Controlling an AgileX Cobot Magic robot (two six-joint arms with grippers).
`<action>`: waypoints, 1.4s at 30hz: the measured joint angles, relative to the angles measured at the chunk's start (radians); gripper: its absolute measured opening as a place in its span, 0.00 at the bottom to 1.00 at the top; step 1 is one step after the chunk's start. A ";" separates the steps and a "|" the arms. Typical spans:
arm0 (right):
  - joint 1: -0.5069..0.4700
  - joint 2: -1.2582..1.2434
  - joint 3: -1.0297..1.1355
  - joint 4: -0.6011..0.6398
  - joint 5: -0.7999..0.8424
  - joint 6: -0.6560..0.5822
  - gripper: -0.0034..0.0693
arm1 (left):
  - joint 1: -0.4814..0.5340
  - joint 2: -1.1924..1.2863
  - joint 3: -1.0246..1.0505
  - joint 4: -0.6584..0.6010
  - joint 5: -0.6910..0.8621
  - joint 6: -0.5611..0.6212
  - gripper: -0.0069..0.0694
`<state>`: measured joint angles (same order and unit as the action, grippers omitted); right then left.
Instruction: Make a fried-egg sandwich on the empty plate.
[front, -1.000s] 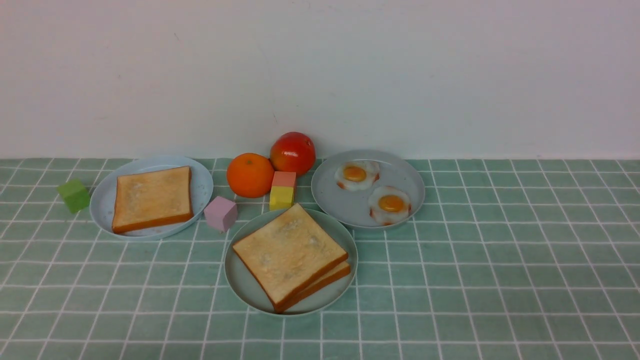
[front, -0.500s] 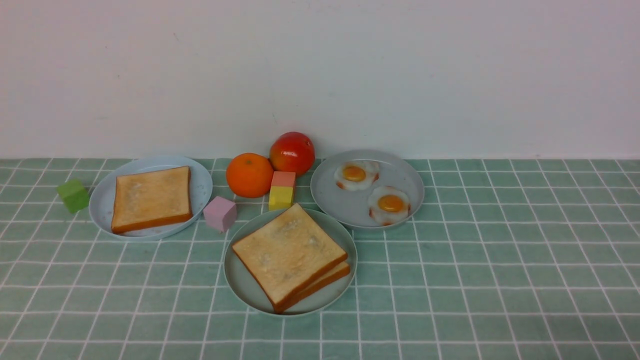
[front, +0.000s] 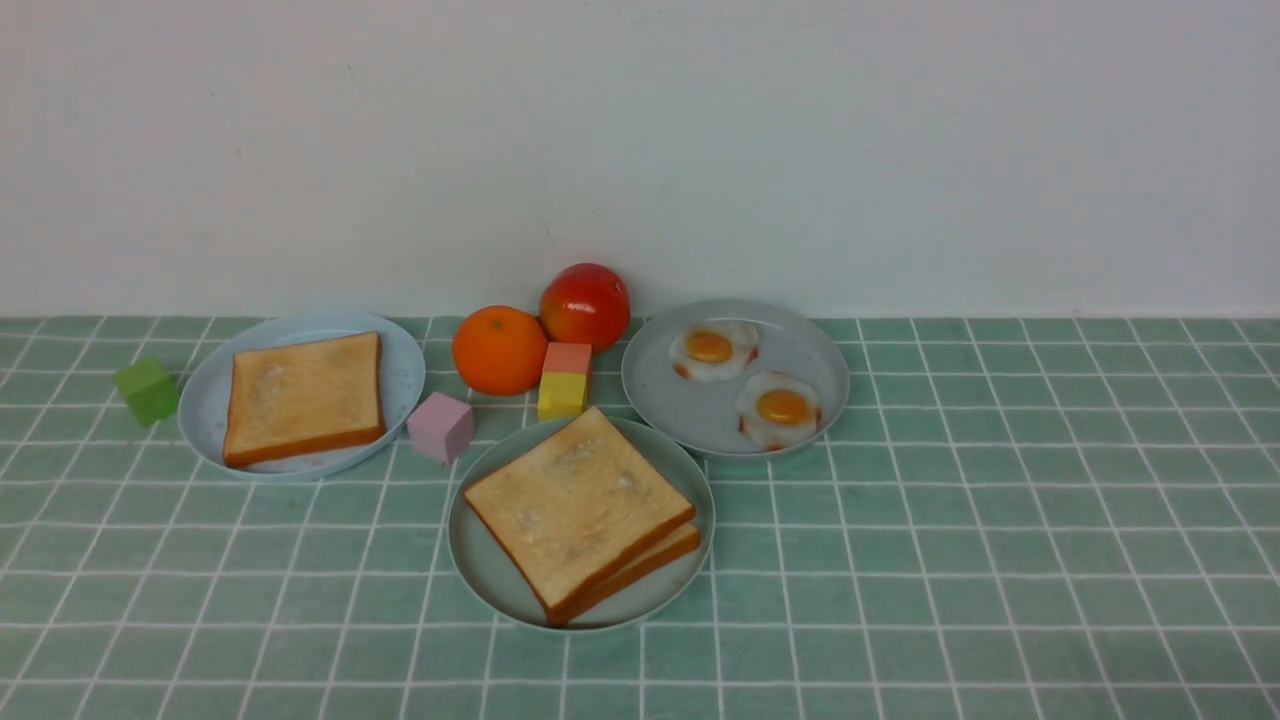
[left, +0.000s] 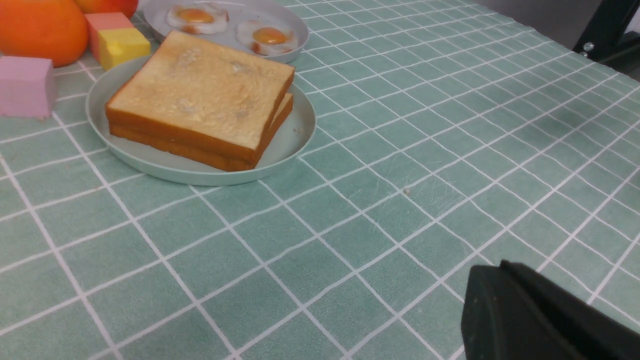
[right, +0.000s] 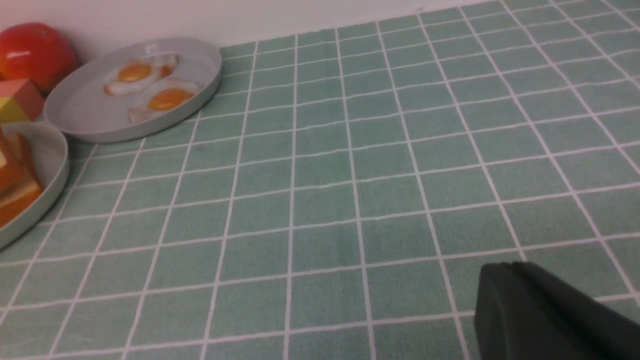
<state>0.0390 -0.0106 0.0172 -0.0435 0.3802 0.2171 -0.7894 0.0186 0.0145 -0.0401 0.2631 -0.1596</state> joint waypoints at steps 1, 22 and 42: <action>0.003 0.000 0.000 0.004 0.002 -0.019 0.03 | 0.000 0.000 0.000 0.000 0.000 0.000 0.07; 0.003 0.000 -0.001 0.030 0.004 -0.054 0.04 | 0.000 0.000 0.000 0.000 0.001 0.000 0.09; 0.003 0.000 -0.001 0.032 0.004 -0.054 0.05 | 0.473 -0.029 0.008 0.006 -0.114 0.000 0.10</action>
<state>0.0416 -0.0106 0.0161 -0.0111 0.3837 0.1633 -0.3159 -0.0108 0.0222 -0.0345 0.1492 -0.1596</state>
